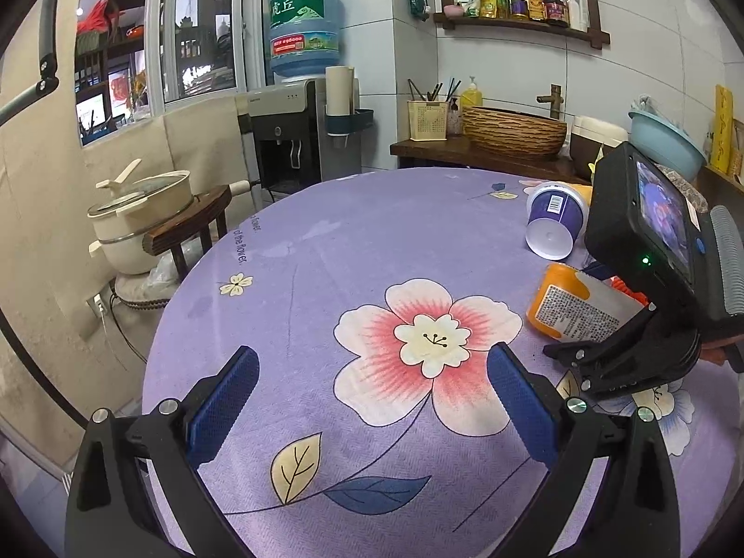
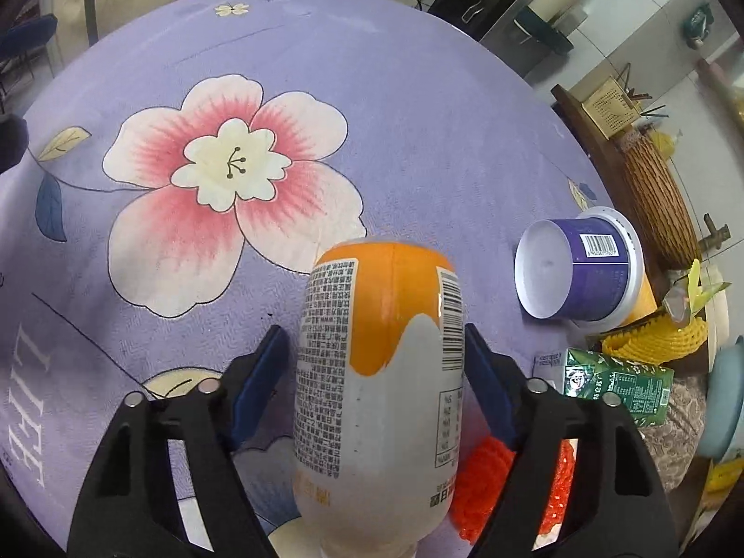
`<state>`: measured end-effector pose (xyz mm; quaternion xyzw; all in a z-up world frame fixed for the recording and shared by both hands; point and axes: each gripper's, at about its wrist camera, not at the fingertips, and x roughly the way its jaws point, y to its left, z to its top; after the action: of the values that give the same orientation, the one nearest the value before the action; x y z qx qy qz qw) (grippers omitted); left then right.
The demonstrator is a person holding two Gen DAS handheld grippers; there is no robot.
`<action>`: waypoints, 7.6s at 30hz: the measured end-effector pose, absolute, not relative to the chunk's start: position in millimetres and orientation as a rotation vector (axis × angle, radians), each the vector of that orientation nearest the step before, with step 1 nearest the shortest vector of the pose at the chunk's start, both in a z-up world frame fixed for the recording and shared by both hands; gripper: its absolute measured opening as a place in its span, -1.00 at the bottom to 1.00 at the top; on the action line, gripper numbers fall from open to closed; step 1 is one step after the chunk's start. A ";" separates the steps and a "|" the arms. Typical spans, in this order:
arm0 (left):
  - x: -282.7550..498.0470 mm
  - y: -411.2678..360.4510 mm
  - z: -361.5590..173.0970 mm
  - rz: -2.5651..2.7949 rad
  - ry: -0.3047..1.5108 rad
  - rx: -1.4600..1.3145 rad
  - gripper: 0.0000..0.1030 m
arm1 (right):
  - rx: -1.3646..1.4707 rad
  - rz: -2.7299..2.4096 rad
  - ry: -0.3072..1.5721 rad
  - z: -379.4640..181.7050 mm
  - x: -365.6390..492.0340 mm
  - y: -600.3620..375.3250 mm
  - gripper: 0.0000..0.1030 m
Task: Collect trash
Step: 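Grasp the white-and-orange bottle on the table with the right tool, then grasp the blue yogurt cup with the left tool while the right tool holds the bottle, then move both tools over the brown bin and open them to drop the items, then grasp the orange mesh net with the left tool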
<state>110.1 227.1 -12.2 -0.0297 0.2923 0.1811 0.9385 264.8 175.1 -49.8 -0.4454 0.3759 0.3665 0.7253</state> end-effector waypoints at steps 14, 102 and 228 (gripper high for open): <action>156.1 230.8 -1.8 0.284 0.614 -0.055 0.89 | -0.755 0.812 0.733 -12.8 233.5 125.5 0.20; 189.9 -104.7 6.6 -0.563 0.528 0.007 0.37 | 0.079 0.061 0.646 -48.3 196.7 -278.0 0.20; 237.8 58.8 -37.4 -0.116 0.639 -0.053 -0.52 | -0.083 0.433 0.699 -32.7 240.8 -128.1 0.63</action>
<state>237.8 58.8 -37.4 -0.0262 0.3141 -0.0572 0.9473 240.8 -128.1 -32.7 -0.0401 0.3397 0.2102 0.9158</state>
